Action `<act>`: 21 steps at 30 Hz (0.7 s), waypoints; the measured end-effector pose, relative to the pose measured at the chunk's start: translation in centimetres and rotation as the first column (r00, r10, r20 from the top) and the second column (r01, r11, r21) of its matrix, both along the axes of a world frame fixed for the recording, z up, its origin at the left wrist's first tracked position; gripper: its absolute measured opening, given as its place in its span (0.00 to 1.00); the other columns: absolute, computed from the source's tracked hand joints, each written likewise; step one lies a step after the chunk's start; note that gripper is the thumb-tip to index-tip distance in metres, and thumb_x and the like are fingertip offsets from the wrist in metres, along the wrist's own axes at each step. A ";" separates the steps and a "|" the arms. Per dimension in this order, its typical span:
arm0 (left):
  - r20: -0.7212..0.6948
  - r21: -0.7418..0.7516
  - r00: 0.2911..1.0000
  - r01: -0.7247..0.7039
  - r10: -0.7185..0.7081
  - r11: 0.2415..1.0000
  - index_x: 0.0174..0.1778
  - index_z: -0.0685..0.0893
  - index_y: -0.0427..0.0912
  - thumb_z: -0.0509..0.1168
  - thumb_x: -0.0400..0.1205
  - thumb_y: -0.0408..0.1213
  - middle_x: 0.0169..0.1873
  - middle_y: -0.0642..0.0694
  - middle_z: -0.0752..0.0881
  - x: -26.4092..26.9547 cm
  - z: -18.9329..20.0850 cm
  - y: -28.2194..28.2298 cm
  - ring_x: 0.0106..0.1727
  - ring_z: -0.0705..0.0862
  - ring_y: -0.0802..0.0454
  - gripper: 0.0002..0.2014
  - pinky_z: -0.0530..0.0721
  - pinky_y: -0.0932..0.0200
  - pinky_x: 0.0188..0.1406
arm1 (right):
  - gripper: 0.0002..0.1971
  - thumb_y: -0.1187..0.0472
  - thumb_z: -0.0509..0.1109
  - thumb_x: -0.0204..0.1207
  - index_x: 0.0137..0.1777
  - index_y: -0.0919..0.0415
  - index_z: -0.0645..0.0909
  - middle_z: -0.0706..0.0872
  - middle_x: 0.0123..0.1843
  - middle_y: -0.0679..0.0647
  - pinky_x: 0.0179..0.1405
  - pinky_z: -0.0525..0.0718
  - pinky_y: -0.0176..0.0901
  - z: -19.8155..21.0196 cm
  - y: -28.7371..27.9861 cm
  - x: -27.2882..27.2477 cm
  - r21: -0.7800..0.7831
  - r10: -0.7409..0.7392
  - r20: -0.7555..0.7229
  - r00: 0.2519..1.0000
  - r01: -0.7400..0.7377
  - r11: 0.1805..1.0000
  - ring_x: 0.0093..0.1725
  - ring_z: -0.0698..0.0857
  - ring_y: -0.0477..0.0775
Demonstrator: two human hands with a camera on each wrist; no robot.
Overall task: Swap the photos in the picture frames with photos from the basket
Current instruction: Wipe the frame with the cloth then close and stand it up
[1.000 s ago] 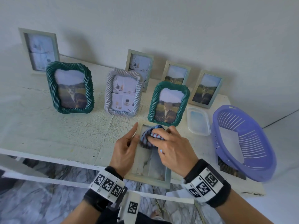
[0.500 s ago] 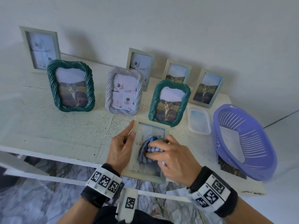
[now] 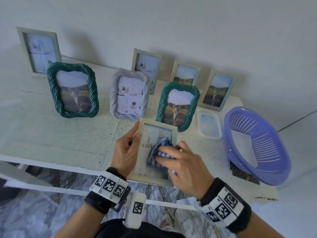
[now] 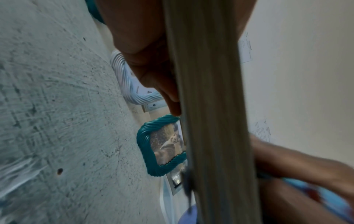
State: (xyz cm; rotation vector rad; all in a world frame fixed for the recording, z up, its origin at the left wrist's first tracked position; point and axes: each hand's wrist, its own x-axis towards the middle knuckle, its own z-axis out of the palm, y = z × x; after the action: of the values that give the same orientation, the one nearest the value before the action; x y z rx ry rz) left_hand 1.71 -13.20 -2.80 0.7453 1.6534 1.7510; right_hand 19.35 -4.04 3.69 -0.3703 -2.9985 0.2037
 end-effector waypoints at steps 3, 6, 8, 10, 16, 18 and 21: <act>-0.004 -0.007 1.000 -0.012 0.012 1.000 0.69 0.77 0.67 0.61 0.81 0.50 0.39 0.40 0.85 0.3 -0.4 -0.1 0.40 0.79 0.47 0.19 0.84 0.37 0.41 | 0.16 0.63 0.67 0.70 0.53 0.46 0.89 0.85 0.59 0.41 0.19 0.75 0.39 -0.2 0.2 0.5 -0.023 0.060 0.011 0.998 -0.059 0.998 0.45 0.73 0.51; 0.007 0.000 1.000 -0.019 0.019 1.000 0.69 0.77 0.64 0.61 0.81 0.49 0.41 0.44 0.85 1.0 -0.5 0.1 0.43 0.79 0.49 0.20 0.83 0.39 0.47 | 0.17 0.62 0.62 0.71 0.54 0.46 0.88 0.84 0.59 0.40 0.19 0.77 0.41 0.6 1.5 0.2 0.016 -0.086 0.010 0.996 0.086 0.996 0.46 0.72 0.52; 0.011 0.004 1.000 -0.014 0.014 1.000 0.72 0.77 0.60 0.61 0.81 0.50 0.42 0.44 0.87 1.0 -0.5 0.2 0.44 0.80 0.48 0.21 0.84 0.33 0.48 | 0.21 0.59 0.56 0.72 0.58 0.48 0.87 0.83 0.62 0.43 0.21 0.76 0.39 0.3 0.4 0.0 -0.003 -0.058 0.013 0.998 0.058 0.998 0.47 0.72 0.53; 0.012 0.014 1.000 -0.012 0.012 1.000 0.73 0.77 0.61 0.61 0.80 0.54 0.41 0.43 0.86 0.9 -0.8 0.0 0.43 0.79 0.48 0.23 0.83 0.38 0.45 | 0.21 0.60 0.56 0.72 0.57 0.48 0.87 0.83 0.63 0.43 0.22 0.76 0.38 -0.4 -0.8 0.4 -0.049 0.048 0.017 0.999 -0.047 0.998 0.48 0.72 0.52; -0.008 0.008 0.999 -0.035 0.035 0.999 0.78 0.74 0.47 0.60 0.82 0.47 0.42 0.43 0.88 0.8 -0.5 0.3 0.43 0.80 0.49 0.26 0.85 0.40 0.46 | 0.23 0.58 0.53 0.73 0.59 0.47 0.86 0.82 0.63 0.41 0.21 0.80 0.43 0.5 0.3 -0.6 -0.007 -0.090 0.009 0.996 0.090 0.996 0.47 0.71 0.53; -0.004 0.020 1.000 -0.024 0.024 1.000 0.78 0.75 0.51 0.60 0.82 0.50 0.43 0.44 0.88 0.4 -0.4 0.2 0.44 0.80 0.47 0.26 0.85 0.38 0.48 | 0.23 0.58 0.54 0.73 0.60 0.48 0.86 0.81 0.65 0.43 0.23 0.78 0.40 0.2 -1.1 -0.6 -0.019 0.001 0.008 1.000 -0.001 1.000 0.48 0.70 0.53; 0.035 0.025 0.999 -0.033 0.033 0.999 0.74 0.78 0.60 0.61 0.81 0.54 0.40 0.42 0.81 0.4 -0.8 -0.1 0.42 0.75 0.47 0.23 0.79 0.43 0.43 | 0.21 0.59 0.55 0.73 0.55 0.46 0.88 0.84 0.61 0.41 0.20 0.78 0.44 0.2 -1.3 -0.5 -0.053 0.060 -0.011 0.998 -0.060 0.997 0.47 0.72 0.52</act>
State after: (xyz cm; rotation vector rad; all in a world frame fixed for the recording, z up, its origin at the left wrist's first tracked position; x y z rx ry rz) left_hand 2.14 -13.32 -3.64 0.6986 1.6317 1.8010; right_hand 18.84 -5.38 3.91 -0.2836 -3.0020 0.2905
